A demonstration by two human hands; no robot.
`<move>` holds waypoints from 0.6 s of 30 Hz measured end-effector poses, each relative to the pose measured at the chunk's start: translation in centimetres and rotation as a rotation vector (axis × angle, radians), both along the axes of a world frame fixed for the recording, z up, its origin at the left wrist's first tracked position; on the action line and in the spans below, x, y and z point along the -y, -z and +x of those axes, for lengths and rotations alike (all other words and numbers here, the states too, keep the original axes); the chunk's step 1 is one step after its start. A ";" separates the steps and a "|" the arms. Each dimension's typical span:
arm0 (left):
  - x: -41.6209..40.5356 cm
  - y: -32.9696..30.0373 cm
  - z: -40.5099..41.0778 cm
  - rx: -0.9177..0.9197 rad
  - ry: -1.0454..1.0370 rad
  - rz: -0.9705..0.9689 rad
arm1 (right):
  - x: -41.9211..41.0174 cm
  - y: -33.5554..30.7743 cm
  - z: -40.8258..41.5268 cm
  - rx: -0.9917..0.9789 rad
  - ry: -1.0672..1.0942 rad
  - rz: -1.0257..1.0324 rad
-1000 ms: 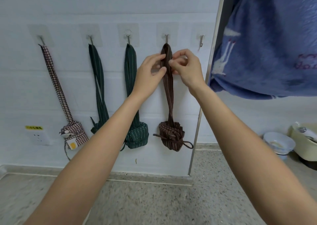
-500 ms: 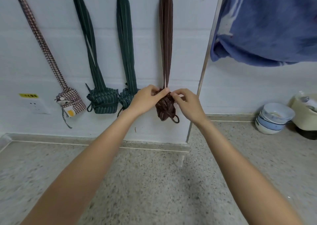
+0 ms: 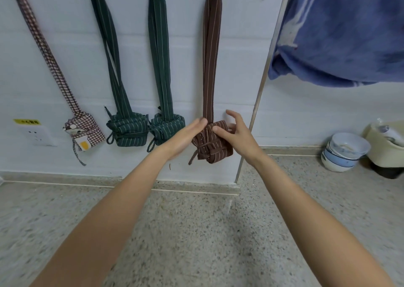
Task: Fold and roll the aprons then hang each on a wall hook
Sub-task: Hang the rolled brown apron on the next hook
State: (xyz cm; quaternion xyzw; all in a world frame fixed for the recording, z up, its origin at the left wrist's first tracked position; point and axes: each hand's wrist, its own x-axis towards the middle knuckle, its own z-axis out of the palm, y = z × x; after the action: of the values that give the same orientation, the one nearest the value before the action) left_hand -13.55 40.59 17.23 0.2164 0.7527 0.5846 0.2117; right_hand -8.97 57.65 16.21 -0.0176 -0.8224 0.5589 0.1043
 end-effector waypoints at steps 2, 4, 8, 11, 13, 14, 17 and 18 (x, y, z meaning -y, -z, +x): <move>-0.5 0.4 0.5 -0.195 -0.052 -0.094 | 0.0 0.4 -0.2 -0.036 -0.016 0.023; -0.6 1.0 0.6 -0.449 -0.186 -0.149 | 0.3 1.1 -0.4 -0.148 0.028 0.134; -0.6 2.6 -0.4 -0.474 -0.262 -0.106 | 0.9 2.3 -0.9 -0.282 0.104 0.282; -0.8 3.7 -0.8 -0.415 -0.297 -0.014 | 1.3 2.5 -1.9 -0.308 0.122 0.417; -1.0 4.0 -1.1 -0.429 -0.340 -0.017 | 1.7 2.5 -2.5 -0.282 0.140 0.442; -1.1 4.0 -1.1 -0.447 -0.357 -0.029 | 1.8 2.5 -2.7 -0.271 0.152 0.448; -1.3 3.6 -1.1 -0.621 -0.387 -0.154 | 1.7 2.3 -3.0 -0.254 0.181 0.476; -1.3 3.4 -1.2 -0.690 -0.389 -0.194 | 1.6 2.3 -3.0 -0.252 0.192 0.488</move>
State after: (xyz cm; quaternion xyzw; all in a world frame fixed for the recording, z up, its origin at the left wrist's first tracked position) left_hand -14.70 41.91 13.78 0.2325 0.8581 0.4331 -0.1483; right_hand -11.97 56.09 13.93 0.0000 -0.9077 0.3300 0.2594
